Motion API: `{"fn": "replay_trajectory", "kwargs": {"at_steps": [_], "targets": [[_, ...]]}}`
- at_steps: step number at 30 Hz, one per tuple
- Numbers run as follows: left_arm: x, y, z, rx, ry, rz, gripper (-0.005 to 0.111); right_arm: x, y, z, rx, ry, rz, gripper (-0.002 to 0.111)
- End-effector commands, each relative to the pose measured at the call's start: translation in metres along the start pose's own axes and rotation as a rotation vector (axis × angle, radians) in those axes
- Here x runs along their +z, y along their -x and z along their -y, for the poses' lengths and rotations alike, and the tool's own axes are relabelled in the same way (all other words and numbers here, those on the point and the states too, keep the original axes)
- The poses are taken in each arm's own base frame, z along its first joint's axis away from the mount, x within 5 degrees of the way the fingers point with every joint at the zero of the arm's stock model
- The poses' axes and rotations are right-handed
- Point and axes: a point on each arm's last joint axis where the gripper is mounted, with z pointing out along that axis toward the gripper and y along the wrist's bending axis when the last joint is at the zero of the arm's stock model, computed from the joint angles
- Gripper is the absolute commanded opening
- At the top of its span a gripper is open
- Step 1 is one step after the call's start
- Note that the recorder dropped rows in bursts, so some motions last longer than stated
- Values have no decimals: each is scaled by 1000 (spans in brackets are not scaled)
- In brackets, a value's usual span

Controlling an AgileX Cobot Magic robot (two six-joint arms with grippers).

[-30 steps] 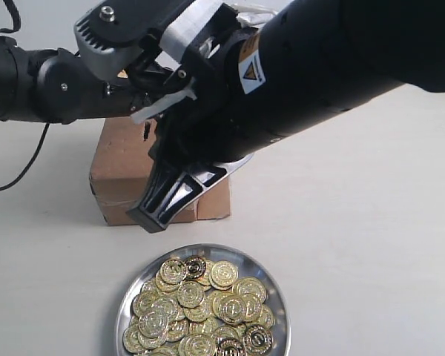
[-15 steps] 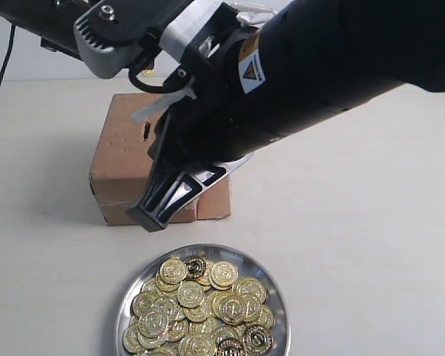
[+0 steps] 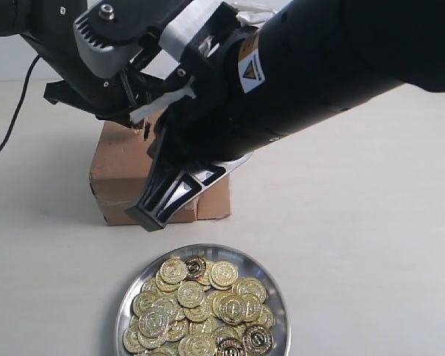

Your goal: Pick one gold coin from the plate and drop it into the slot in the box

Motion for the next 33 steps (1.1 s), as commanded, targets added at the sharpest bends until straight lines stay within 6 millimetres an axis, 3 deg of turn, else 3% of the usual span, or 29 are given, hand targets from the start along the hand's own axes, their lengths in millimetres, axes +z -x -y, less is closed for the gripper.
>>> {"fn": "replay_trajectory", "kwargs": {"at_steps": [1, 33], "targets": [[4, 1, 4, -33, -3, 6, 0, -3, 3, 0, 1, -3, 26, 0], [12, 5, 5, -59, 10, 69, 0, -3, 3, 0, 1, -3, 26, 0]]}}
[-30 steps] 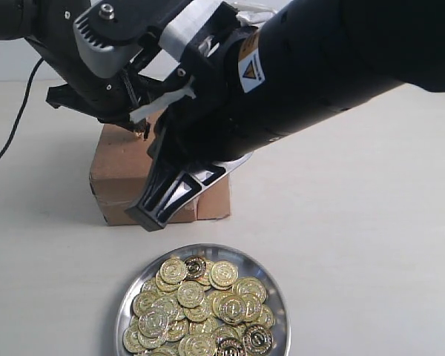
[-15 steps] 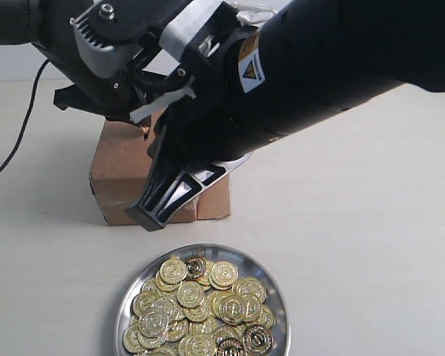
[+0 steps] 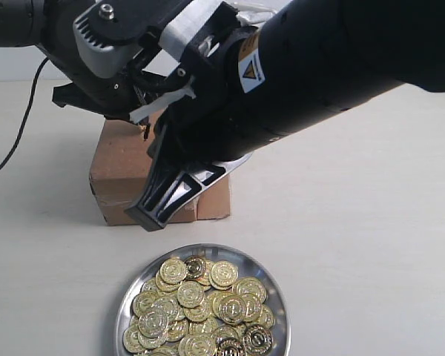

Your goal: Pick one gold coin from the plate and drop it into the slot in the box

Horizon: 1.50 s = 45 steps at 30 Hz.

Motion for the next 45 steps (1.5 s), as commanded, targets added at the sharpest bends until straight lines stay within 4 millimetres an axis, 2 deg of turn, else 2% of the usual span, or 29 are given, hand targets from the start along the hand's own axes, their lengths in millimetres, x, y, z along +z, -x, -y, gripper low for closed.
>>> {"fn": "replay_trajectory", "kwargs": {"at_steps": [1, 5, 10, 12, 16, 18, 21, 26, 28, 30, 31, 32, 36, 38, 39, 40, 42, 45], "targets": [[2, 1, 2, -1, 5, 4, 0, -3, 3, 0, 0, -3, 26, 0], [11, -4, 2, -2, 21, -29, 0, -3, 3, 0, 0, -3, 26, 0], [11, -1, 4, -20, -2, -5, 0, -3, 3, 0, 0, -3, 26, 0], [11, -1, 4, -22, -3, -6, 9, -3, 3, 0, 0, -3, 26, 0], [11, -2, 5, -36, -14, -13, 48, -3, 3, 0, 0, -3, 26, 0], [11, -3, 5, -37, -11, -19, 56, -3, 3, 0, 0, -3, 26, 0], [9, -2, 4, -35, -9, -20, 60, -3, 3, 0, 0, -3, 26, 0], [-15, 5, 5, -15, -35, 33, 59, -3, 3, 0, 0, -3, 26, 0], [-31, 9, 5, -16, -50, 67, 55, -3, 3, 0, 0, -3, 26, 0], [-58, 12, 4, 9, -66, 110, 34, -3, 3, 0, 0, -3, 26, 0], [-79, 13, 3, 36, -70, 129, 11, -3, 3, 0, 0, -3, 26, 0], [-89, 11, 3, 63, -70, 131, 0, -3, 3, 0, 0, -3, 26, 0], [-155, -2, 9, 187, -92, 199, 1, -3, 3, 0, 0, -3, 26, 0], [-204, -19, 7, 214, -143, 275, 1, -3, 3, 0, 0, -3, 26, 0], [-217, -25, 5, 224, -159, 300, 1, -3, 3, 0, 3, -4, 28, 0], [-239, -37, -1, 233, -188, 345, 1, -3, 4, 0, 45, 0, 33, 0], [-266, -58, -20, 215, -192, 412, 0, -5, 0, -1, 45, 3, -11, 0], [-289, -92, -52, 165, -181, 479, 0, -21, -4, -1, 72, -3, -29, 0]]}}
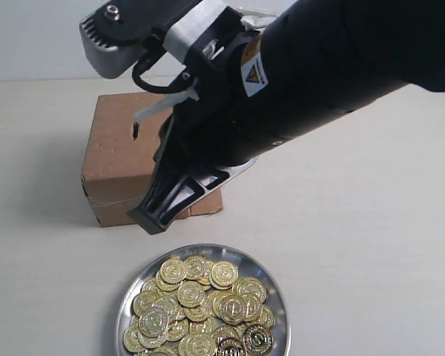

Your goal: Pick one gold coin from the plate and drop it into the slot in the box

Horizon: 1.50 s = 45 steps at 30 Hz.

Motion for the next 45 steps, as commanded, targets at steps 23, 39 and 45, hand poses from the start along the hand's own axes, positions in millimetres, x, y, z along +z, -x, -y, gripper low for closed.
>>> {"fn": "replay_trajectory", "kwargs": {"at_steps": [23, 39, 45], "targets": [[-69, -155, -64, -97, 113, -88, 0, -244, -45, -8, 20, -47, 687, 0], [-97, -164, -80, -266, 270, 78, 0, -296, -83, -2, 173, -246, 857, 0], [-113, -174, -85, -386, 448, 184, 0, -288, -103, 10, 299, -541, 858, 0]]}}
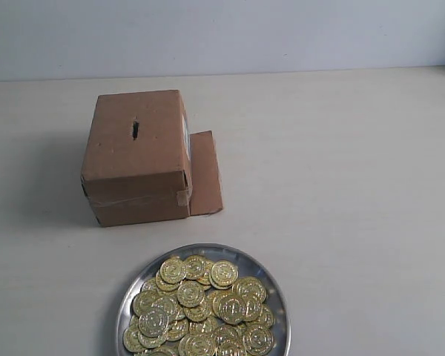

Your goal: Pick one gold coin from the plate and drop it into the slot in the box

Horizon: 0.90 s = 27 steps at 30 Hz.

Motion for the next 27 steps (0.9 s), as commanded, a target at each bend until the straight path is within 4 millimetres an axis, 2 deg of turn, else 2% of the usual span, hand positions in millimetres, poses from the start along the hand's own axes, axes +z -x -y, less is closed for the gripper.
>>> {"fn": "replay_trajectory", "kwargs": {"at_steps": [1, 7, 10, 18, 27], "targets": [[-7, -7, -8, -85, 111, 73, 0, -3, -24, 10, 4, -213, 10, 0], [-11, -23, -14, -120, 153, 116, 0, -17, -68, 14, 9, -408, -25, 0], [-14, -30, -17, -124, 146, 140, 0, -31, -78, 8, 1, -452, -4, 0], [-29, -41, -20, -161, 159, 238, 0, -72, -81, -18, -61, -547, 170, 0], [-30, -42, -19, -180, 195, 251, 0, -83, -83, -29, -87, -602, 222, 0]]}}
